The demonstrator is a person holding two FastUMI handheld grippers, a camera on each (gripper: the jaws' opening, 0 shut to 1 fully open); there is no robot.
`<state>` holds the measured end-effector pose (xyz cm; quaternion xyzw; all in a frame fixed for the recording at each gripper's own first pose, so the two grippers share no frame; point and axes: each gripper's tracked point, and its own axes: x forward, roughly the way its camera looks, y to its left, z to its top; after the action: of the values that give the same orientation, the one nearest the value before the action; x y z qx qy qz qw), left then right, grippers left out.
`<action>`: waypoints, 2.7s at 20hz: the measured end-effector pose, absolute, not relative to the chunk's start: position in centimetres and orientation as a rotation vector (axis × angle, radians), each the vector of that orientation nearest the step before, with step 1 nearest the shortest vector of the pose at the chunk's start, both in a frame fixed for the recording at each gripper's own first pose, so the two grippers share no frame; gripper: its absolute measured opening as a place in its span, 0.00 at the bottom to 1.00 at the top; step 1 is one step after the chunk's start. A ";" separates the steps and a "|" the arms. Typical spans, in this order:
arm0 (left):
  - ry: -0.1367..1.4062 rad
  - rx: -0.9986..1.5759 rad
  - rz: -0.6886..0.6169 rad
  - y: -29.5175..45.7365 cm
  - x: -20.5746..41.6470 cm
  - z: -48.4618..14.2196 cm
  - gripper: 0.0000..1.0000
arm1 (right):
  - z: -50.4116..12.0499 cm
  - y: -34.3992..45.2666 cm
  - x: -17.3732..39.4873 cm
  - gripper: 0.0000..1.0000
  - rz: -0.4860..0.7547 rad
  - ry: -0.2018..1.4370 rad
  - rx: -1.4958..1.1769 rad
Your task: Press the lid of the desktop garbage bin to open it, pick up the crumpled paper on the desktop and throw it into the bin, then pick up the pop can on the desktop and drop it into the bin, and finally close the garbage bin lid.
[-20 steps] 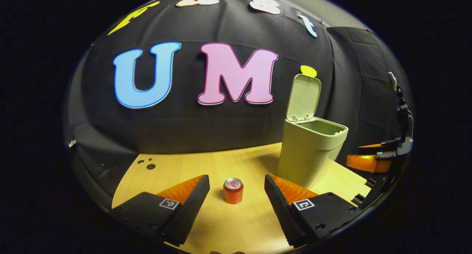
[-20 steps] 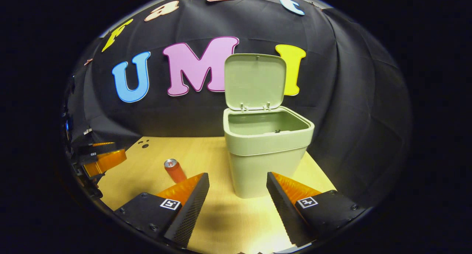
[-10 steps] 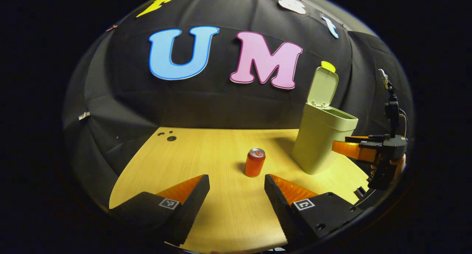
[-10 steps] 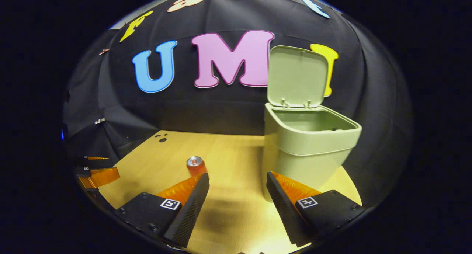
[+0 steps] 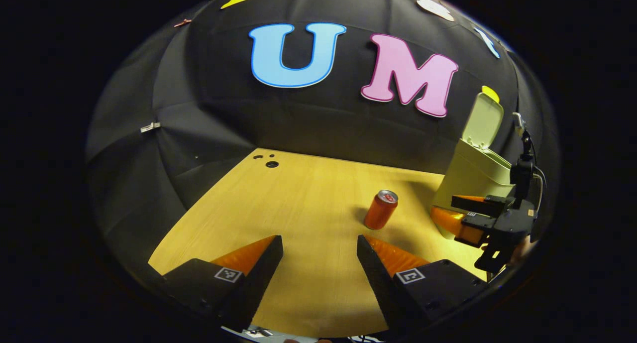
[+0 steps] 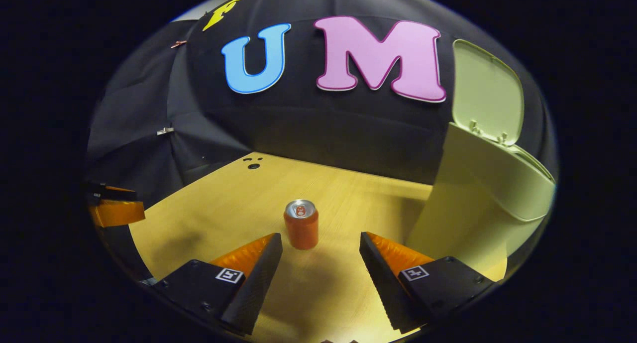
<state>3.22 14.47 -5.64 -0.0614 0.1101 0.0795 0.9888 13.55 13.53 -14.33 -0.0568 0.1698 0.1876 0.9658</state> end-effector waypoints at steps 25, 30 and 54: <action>0.337 -0.146 0.291 15.0 4.3 -8.2 0.96 | -24.5 20.4 24.6 0.99 0.495 0.379 -0.208; 0.348 -0.161 0.296 15.1 3.8 -8.7 0.96 | -24.8 20.4 25.8 0.99 0.476 0.381 -0.206; 0.296 -0.112 0.114 11.2 4.7 -7.6 0.96 | -7.4 18.3 23.2 0.83 0.449 0.203 -0.207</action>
<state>4.74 11.24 -7.62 -0.0556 0.1473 0.0570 0.9859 23.20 18.29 -7.40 -0.1023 0.1003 0.2218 0.9645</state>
